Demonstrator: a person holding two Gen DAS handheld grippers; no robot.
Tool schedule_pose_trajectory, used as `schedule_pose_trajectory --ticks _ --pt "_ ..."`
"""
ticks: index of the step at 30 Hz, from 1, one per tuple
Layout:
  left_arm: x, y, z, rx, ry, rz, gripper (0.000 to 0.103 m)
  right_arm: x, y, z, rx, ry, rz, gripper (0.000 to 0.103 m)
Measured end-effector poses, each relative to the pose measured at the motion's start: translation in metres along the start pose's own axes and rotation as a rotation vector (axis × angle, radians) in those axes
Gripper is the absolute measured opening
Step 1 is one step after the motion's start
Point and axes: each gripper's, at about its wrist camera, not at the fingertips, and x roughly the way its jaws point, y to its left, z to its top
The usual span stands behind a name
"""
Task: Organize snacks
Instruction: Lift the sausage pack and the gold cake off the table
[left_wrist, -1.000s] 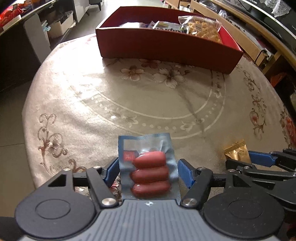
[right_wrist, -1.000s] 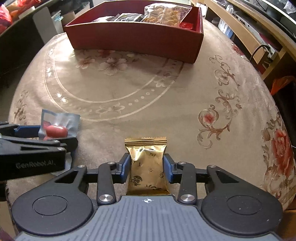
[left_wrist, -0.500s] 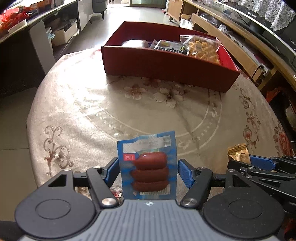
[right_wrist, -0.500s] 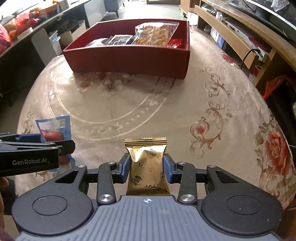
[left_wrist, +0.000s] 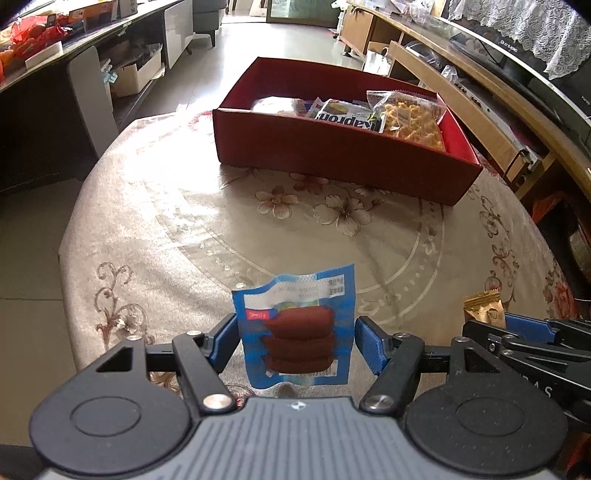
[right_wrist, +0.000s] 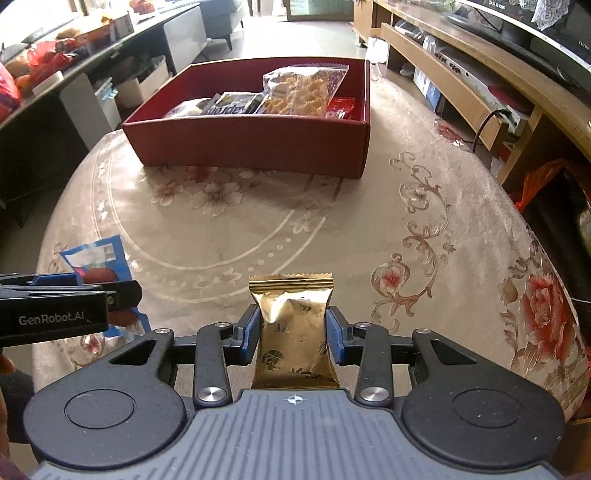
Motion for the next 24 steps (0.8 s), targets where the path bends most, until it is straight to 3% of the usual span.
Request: schedule_pose_trajectory --ticks 24 --pt "-0.010 0.003 0.011 0.000 -0.060 0.002 0.066 -0.002 0.007 0.012 -0.020 -0.041 -0.003 0.046"
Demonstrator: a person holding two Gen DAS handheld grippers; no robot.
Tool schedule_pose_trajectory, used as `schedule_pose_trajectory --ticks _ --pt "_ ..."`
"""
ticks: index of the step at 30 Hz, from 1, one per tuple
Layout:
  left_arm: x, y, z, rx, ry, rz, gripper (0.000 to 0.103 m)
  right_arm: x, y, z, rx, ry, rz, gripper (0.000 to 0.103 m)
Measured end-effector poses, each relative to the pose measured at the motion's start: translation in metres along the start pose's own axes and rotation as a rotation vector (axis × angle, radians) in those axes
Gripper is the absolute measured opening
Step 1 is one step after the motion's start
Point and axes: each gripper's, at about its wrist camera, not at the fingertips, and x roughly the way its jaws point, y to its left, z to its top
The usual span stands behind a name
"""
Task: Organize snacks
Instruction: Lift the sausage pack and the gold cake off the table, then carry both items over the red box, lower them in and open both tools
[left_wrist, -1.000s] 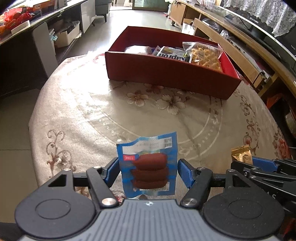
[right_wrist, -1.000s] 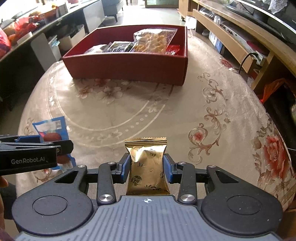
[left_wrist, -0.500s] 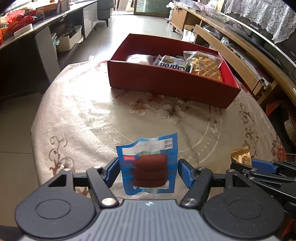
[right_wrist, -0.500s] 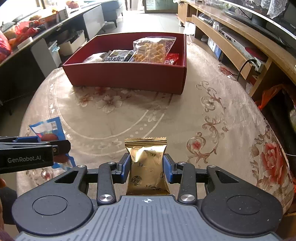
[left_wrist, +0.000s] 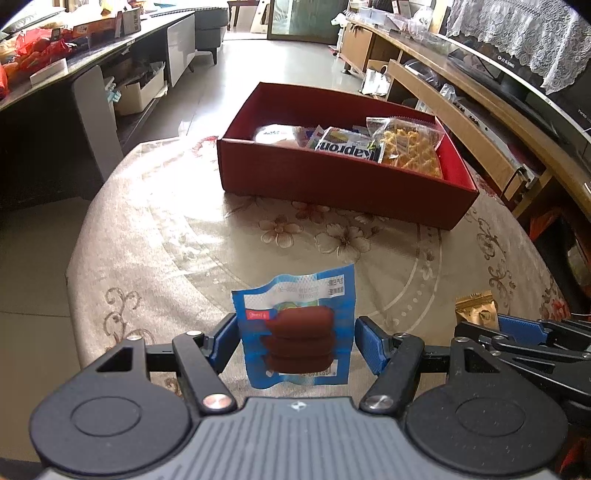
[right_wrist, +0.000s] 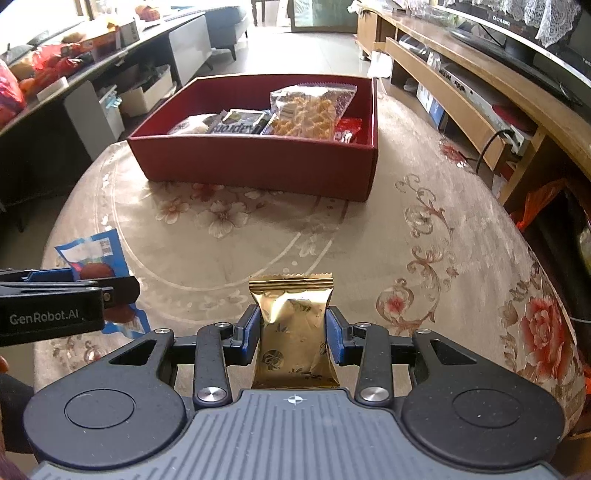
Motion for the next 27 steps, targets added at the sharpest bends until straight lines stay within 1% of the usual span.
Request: schedule_pose_trajectory --ticks 11,16,21,27 --pt "-0.003 0.000 0.012 0.004 -0.033 0.003 0.066 -0.001 0.003 0.013 -0.003 -0.037 -0.001 0.046" --pt "-0.003 -0.003 0.024 0.011 -0.050 0.002 0.066 -0.003 0.001 0.023 0.010 -0.060 0.011 0.046" --pt "0.000 -0.006 0.044 0.013 -0.071 -0.002 0.066 -0.002 0.000 0.040 0.022 -0.090 0.018 0.046" --pt "0.007 -0.013 0.078 0.018 -0.105 -0.006 0.066 0.006 -0.003 0.072 0.043 -0.125 0.031 0.046"
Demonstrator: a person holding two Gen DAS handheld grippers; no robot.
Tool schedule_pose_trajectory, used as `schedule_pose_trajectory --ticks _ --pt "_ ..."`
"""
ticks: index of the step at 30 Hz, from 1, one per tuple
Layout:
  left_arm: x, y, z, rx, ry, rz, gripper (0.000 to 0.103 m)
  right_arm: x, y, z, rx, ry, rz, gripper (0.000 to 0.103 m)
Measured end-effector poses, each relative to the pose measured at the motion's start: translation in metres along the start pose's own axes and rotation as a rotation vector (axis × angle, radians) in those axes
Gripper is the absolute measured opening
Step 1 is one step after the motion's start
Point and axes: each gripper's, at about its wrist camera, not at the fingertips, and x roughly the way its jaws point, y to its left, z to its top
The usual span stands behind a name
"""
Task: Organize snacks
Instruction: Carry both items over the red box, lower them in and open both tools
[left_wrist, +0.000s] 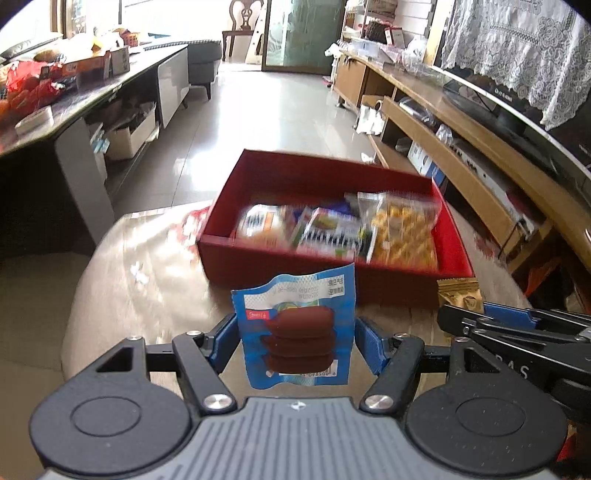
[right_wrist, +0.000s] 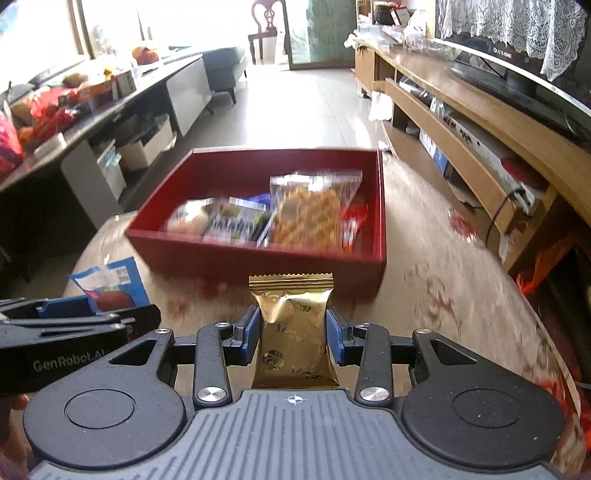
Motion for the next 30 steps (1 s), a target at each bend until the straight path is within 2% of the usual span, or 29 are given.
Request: schedule_pose_trajectory --ticks 10,14,20,22,28,30 --pt "0.036 -0.008 0.062 -0.009 -0.038 0.017 0.066 0.031 -0.003 0.057 0.014 -0.047 0.023 0.046" --pt "0.059 -0.012 0.080 -0.009 -0.025 0.031 0.066 0.050 -0.008 0.073 0.026 -0.046 0.025 0.046" --pt "0.093 -0.011 0.092 -0.019 0.019 0.042 0.066 0.082 -0.012 0.083 0.037 -0.017 0.018 0.046" --pt "0.100 -0.013 0.093 -0.013 0.025 0.044 0.055 0.088 -0.013 0.084 0.041 -0.014 0.020 0.048" --pt "0.109 -0.013 0.097 -0.015 0.031 0.045 0.055 0.097 -0.015 0.086 0.053 -0.026 0.027 0.052" --pt "0.109 -0.011 0.096 -0.025 0.036 0.040 0.055 0.097 -0.019 0.087 0.071 -0.032 0.032 0.058"
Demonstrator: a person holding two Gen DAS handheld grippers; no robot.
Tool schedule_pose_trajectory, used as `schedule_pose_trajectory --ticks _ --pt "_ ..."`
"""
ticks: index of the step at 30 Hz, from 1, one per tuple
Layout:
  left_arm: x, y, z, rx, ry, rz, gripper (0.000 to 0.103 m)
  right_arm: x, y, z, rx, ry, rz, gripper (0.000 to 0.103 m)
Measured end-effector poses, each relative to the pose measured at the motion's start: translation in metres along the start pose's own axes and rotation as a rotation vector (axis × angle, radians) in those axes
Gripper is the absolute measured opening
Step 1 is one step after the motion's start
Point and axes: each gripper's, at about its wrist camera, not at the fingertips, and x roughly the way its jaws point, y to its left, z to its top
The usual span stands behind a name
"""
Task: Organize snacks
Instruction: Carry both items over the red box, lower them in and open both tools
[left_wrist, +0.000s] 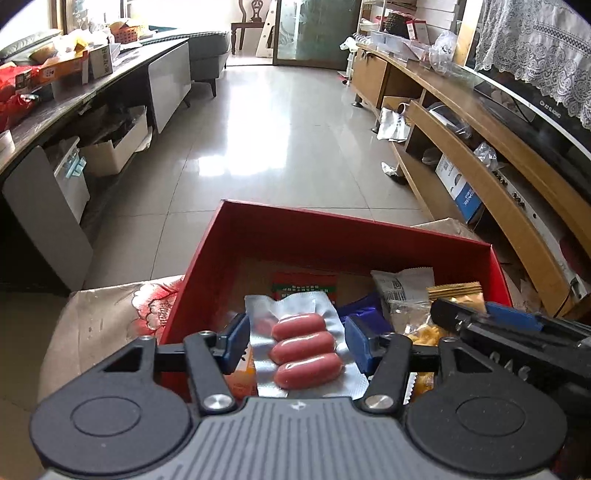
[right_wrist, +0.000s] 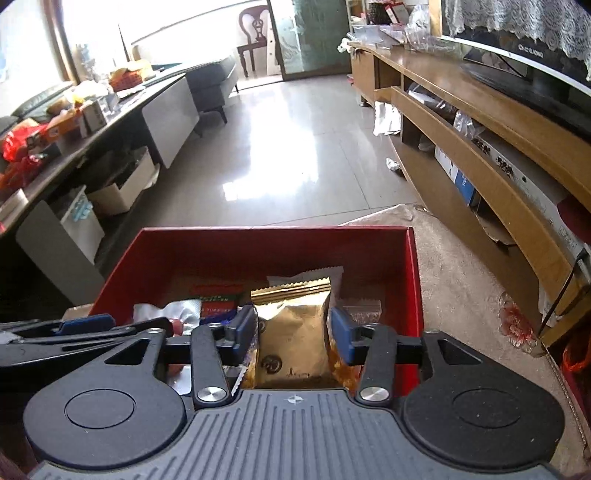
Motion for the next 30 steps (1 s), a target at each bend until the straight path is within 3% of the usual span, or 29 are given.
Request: schedule_pose_trajectory --ticks 11,30 --pt "-0.016 0.004 -0.006 0.005 -0.009 0.000 0.063 -0.022 0.004 0.007 -0.022 -0.066 -0.050 0.073" --pt "-0.066 0.015 -0.034 0.016 -0.051 0.015 0.071 -0.079 0.019 -0.018 -0.042 -0.099 -0.065 0.080"
